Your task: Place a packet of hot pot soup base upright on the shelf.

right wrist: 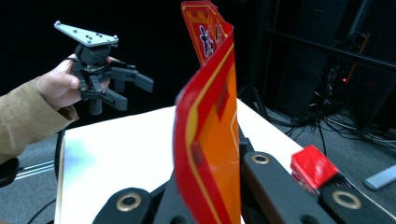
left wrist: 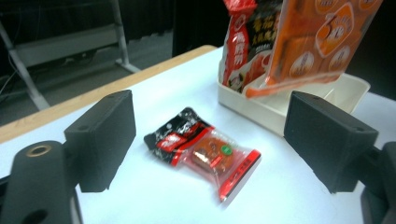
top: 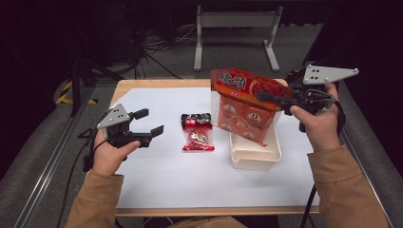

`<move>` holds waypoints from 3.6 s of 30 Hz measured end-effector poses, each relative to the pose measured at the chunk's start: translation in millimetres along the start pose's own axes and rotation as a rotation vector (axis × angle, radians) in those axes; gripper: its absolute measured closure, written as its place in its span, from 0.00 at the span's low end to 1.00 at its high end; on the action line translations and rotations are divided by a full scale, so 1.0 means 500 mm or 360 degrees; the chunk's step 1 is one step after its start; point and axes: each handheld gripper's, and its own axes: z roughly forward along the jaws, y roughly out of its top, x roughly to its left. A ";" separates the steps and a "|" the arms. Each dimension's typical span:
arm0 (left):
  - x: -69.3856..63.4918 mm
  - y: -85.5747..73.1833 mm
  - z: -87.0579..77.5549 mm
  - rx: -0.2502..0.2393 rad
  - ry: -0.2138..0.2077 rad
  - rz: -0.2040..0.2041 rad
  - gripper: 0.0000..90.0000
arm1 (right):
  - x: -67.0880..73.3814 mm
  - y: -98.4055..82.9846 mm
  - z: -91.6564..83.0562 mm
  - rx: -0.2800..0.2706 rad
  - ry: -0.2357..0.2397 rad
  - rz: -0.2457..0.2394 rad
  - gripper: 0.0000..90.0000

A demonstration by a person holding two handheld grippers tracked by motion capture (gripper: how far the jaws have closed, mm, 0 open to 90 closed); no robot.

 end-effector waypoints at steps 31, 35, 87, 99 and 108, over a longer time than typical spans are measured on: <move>0.020 -0.023 0.012 0.0111 0.0018 -0.0041 0.16 | -0.033 -0.062 -0.027 -0.0016 -0.0259 0.0105 1.00; 0.021 -0.023 0.013 0.0118 0.0015 -0.0032 0.16 | -0.036 -0.070 -0.028 -0.0001 -0.0299 0.0119 1.00; 0.021 -0.034 0.030 0.0156 -0.0003 -0.0057 0.13 | -0.051 -0.192 0.010 0.0160 -0.0316 0.0242 0.99; 0.026 -0.040 0.044 0.0197 0.0000 -0.0057 0.10 | -0.056 -0.209 -0.005 0.0143 -0.0348 0.0283 0.99; 0.032 -0.048 0.052 0.0220 0.0006 -0.0105 0.08 | -0.053 -0.211 -0.013 0.0096 -0.0364 0.0277 0.85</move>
